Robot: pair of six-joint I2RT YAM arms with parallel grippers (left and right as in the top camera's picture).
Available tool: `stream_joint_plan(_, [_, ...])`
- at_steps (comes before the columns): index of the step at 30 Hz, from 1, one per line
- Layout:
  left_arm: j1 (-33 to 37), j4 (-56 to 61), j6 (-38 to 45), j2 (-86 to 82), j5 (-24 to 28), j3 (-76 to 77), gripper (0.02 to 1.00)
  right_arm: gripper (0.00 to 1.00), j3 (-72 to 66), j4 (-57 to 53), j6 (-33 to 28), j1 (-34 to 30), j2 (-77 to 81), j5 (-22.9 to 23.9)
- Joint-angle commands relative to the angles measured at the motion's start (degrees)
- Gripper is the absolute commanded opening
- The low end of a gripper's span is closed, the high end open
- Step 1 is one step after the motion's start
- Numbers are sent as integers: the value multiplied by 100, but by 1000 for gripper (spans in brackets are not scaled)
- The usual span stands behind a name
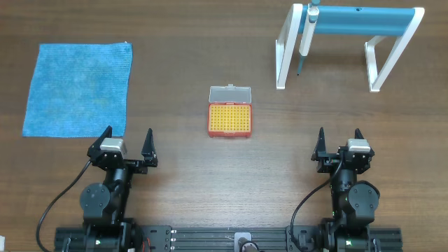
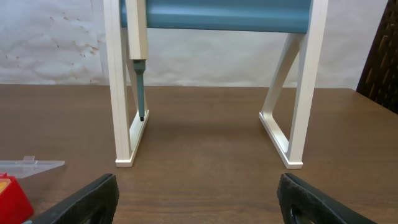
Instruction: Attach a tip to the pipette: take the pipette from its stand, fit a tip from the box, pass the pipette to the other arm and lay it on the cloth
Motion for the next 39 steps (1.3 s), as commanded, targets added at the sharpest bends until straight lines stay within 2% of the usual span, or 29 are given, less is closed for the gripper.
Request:
stream_joint_plan(1, [17,0,-7,-42,20,-33,996,827,-46,13,-81,26,-63,-52])
stream_joint_plan(13, [17,0,-7,-42,22,-33,996,827,153,70,-79,26,326,-55])
stream_joint_plan(18, [20,0,-7,-42,20,-33,996,827,1381,1510,-79,37,3397,-623])
stream_joint_plan(21, [17,0,-7,-42,22,-33,996,829,2577,2881,-79,313,5991,-636])
stream_joint_plan(24, [20,0,-7,-42,22,-33,996,829,3547,3195,-76,442,7337,-636])
stream_joint_plan(30, [17,0,-7,-42,22,-33,996,829,4461,3198,227,470,8419,-632])
stream_joint_plan(39, [17,0,-7,-42,20,-33,996,829,4540,3348,317,455,8811,-627])
